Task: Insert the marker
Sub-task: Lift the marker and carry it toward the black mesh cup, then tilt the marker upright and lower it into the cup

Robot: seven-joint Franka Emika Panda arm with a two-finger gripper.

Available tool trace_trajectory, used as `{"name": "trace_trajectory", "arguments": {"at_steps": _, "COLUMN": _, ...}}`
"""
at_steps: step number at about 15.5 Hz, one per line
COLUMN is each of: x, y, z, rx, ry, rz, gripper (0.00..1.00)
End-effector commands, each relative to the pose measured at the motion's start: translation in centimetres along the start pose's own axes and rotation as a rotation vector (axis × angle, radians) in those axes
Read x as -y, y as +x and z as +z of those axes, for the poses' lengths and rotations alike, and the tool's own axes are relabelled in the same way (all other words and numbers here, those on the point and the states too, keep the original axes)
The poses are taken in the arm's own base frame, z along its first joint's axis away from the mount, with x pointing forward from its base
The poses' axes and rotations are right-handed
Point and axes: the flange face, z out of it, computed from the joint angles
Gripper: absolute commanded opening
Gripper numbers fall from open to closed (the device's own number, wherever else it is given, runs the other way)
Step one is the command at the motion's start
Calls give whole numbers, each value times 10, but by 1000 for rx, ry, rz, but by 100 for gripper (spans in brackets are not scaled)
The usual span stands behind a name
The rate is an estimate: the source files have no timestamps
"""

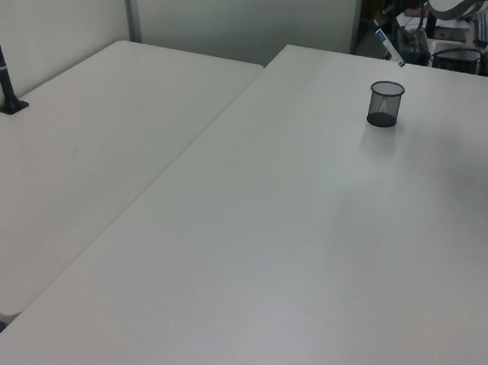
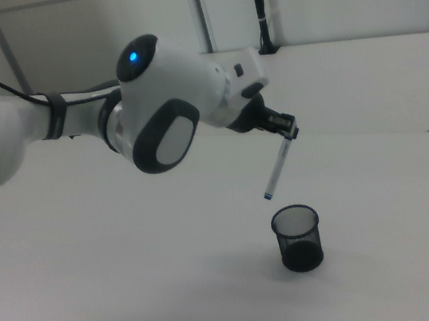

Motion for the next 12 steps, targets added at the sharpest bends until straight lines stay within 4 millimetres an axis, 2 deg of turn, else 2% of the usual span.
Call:
{"name": "trace_trajectory", "arguments": {"at_steps": 1, "x": -9, "y": -10, "z": 16, "rx": -61, "ry": -1, "rz": 18, "gripper": 0}}
{"name": "trace_trajectory", "arguments": {"at_steps": 8, "x": -5, "y": -49, "z": 63, "rx": -96, "ry": -58, "rz": 4, "gripper": 0}}
{"name": "trace_trajectory", "arguments": {"at_steps": 12, "x": -3, "y": -87, "z": 73, "rx": -109, "ry": -86, "rz": -16, "gripper": 0}}
